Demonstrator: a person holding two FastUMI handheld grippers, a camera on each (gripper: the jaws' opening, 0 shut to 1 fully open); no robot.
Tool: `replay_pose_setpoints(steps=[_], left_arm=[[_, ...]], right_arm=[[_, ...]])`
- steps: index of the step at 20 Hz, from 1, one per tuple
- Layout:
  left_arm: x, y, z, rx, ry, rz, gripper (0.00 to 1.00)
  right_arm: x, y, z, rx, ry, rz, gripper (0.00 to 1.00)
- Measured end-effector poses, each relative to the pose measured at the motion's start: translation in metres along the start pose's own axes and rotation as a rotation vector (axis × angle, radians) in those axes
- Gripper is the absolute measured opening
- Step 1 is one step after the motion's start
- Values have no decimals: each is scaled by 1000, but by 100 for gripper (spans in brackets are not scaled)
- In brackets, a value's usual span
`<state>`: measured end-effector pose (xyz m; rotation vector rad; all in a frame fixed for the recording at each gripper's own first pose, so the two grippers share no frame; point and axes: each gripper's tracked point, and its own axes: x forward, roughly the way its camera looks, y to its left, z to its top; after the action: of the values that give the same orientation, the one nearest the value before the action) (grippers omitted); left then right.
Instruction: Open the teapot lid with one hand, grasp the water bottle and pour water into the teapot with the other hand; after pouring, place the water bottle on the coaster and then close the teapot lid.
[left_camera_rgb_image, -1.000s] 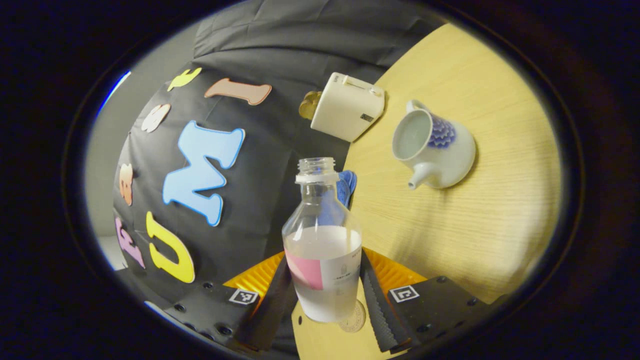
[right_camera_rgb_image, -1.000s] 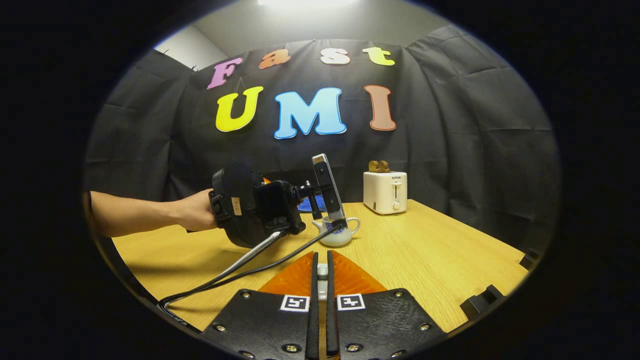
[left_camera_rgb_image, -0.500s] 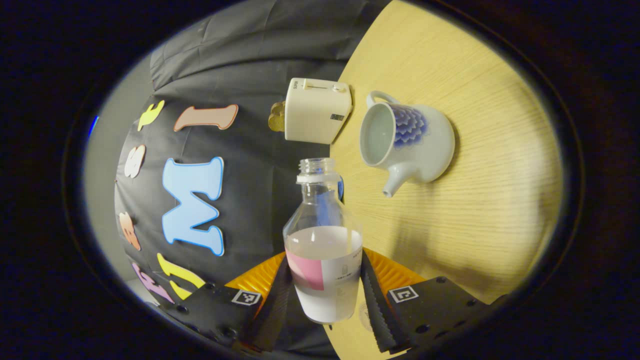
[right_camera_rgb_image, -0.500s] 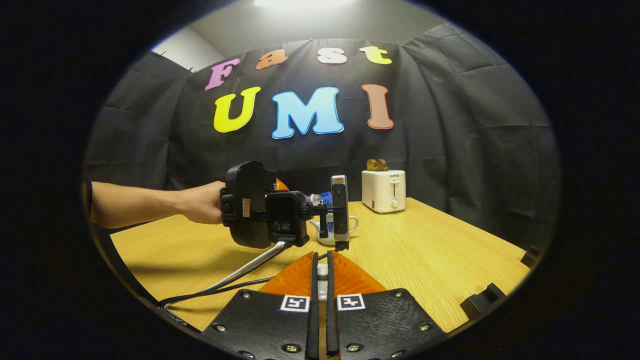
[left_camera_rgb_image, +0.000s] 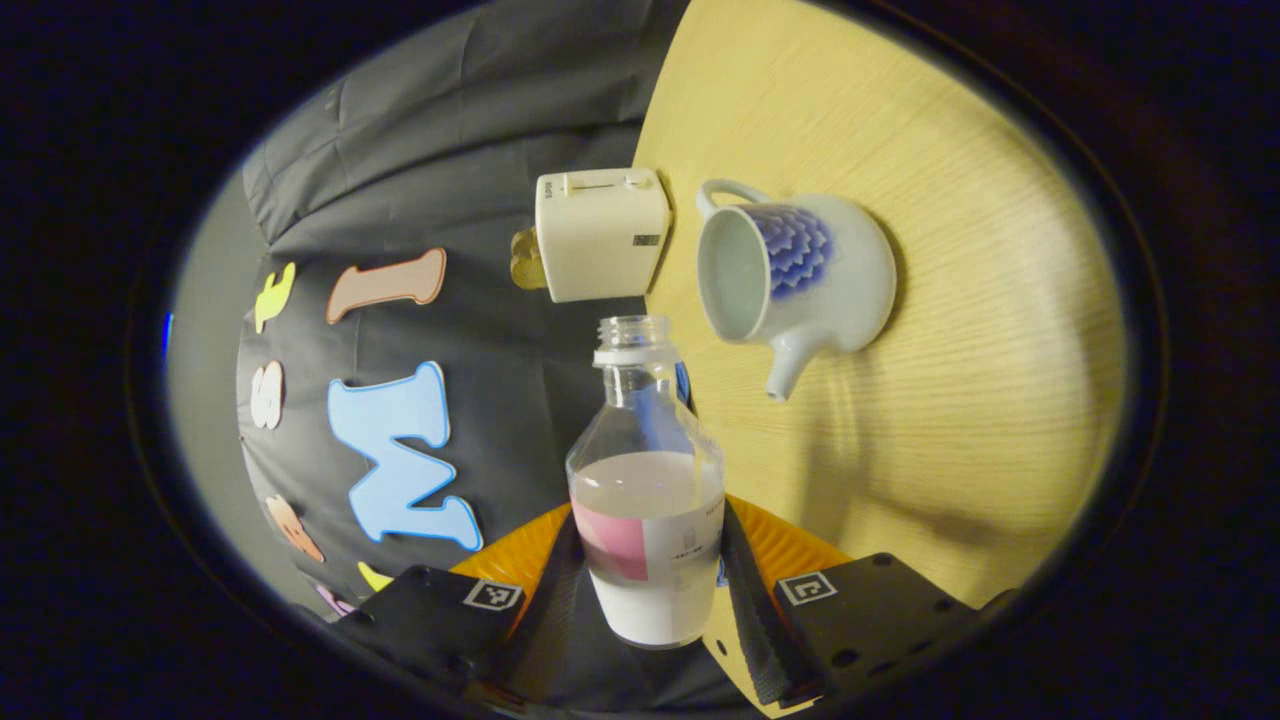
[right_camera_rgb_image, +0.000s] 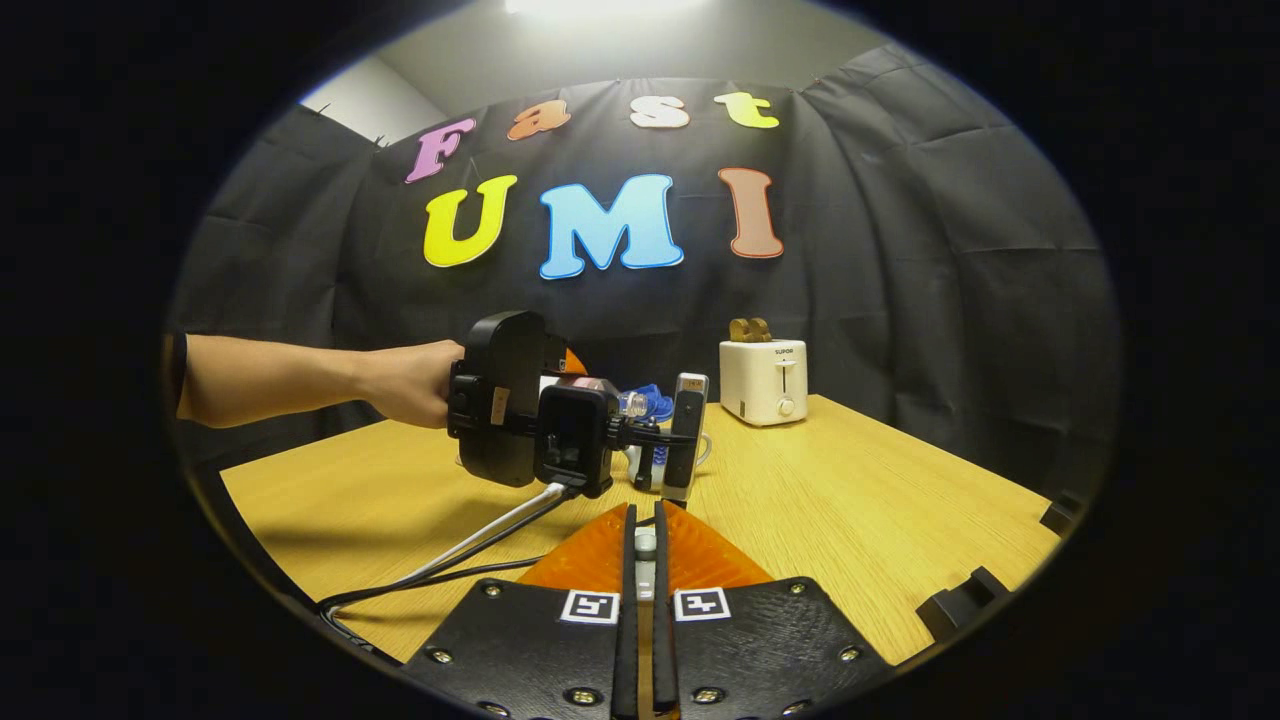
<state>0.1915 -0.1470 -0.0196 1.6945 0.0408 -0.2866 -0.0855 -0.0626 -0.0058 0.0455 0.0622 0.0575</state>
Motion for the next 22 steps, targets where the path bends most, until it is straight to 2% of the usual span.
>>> replay_pose_setpoints(steps=[10,22], left_arm=[[-3,10,-1,149,6,-4,85],[-5,17,2,265,6,-13,85]], right_arm=[[1,-3,-2,10,4,-3,6],[-1,-5,-1,11,1,-7,6]])
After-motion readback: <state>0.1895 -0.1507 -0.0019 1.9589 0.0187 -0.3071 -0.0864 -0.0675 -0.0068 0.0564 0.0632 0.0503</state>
